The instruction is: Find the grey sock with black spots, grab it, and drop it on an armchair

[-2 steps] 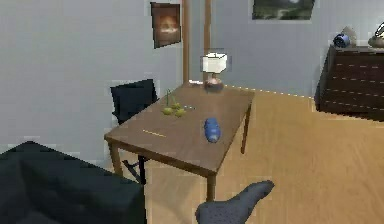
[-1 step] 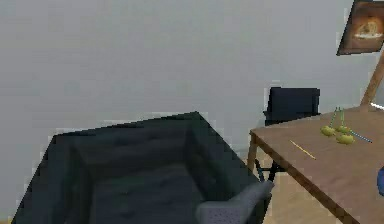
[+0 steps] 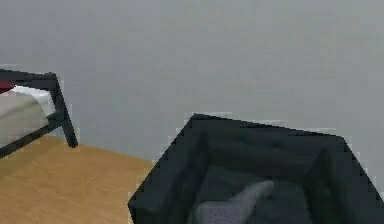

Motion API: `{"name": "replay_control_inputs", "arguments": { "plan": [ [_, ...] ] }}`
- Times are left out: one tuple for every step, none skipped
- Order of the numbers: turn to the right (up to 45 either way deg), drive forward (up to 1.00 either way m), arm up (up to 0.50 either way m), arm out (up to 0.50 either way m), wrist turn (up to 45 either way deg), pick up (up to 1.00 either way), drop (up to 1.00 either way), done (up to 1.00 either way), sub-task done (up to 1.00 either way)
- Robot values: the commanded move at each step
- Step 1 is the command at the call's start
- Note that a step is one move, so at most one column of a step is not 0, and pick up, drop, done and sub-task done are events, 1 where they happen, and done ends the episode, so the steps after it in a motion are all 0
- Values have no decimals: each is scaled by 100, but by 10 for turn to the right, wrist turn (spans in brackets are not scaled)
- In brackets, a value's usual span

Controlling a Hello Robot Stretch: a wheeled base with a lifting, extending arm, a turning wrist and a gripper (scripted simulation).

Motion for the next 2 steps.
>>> {"name": "replay_control_inputs", "arguments": {
  "plan": [
    [450, 0, 0, 0, 0, 0, 0, 0, 0],
    [450, 0, 0, 0, 0, 0, 0, 0, 0]
  ]
}}
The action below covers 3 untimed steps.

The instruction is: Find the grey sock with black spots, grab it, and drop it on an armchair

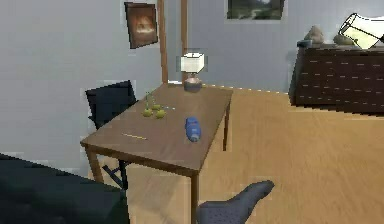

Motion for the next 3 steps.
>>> {"name": "replay_control_inputs", "arguments": {
  "plan": [
    [420, 0, 0, 0, 0, 0, 0, 0, 0],
    [-450, 0, 0, 0, 0, 0, 0, 0, 0],
    [-450, 0, 0, 0, 0, 0, 0, 0, 0]
  ]
}}
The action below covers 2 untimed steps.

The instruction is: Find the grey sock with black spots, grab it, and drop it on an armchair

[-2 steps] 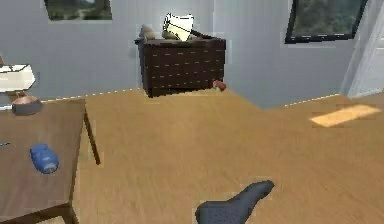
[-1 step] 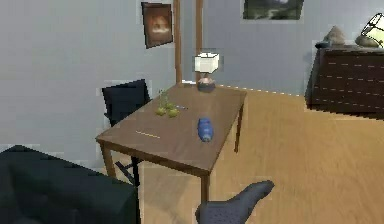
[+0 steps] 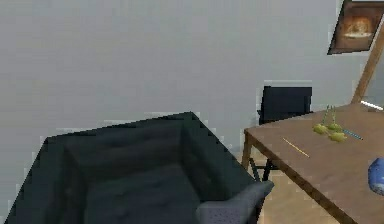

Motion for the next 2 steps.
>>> {"name": "replay_control_inputs", "arguments": {
  "plan": [
    [-450, 0, 0, 0, 0, 0, 0, 0, 0],
    [450, 0, 0, 0, 0, 0, 0, 0, 0]
  ]
}}
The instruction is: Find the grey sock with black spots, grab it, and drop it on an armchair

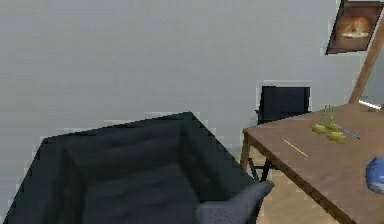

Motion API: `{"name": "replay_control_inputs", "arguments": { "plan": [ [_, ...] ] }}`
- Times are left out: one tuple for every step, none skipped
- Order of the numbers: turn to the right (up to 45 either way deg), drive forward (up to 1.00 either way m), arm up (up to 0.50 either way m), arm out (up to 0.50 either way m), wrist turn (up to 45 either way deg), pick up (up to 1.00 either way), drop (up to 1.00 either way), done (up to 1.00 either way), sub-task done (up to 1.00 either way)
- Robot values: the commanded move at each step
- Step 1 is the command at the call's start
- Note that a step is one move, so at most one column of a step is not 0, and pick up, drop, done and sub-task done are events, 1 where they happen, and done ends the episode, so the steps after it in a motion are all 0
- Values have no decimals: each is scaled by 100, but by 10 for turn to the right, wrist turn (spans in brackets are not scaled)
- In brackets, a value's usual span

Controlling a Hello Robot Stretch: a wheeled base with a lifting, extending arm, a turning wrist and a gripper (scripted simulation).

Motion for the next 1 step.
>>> {"name": "replay_control_inputs", "arguments": {
  "plan": [
    [450, 0, 0, 0, 0, 0, 0, 0, 0]
  ]
}}
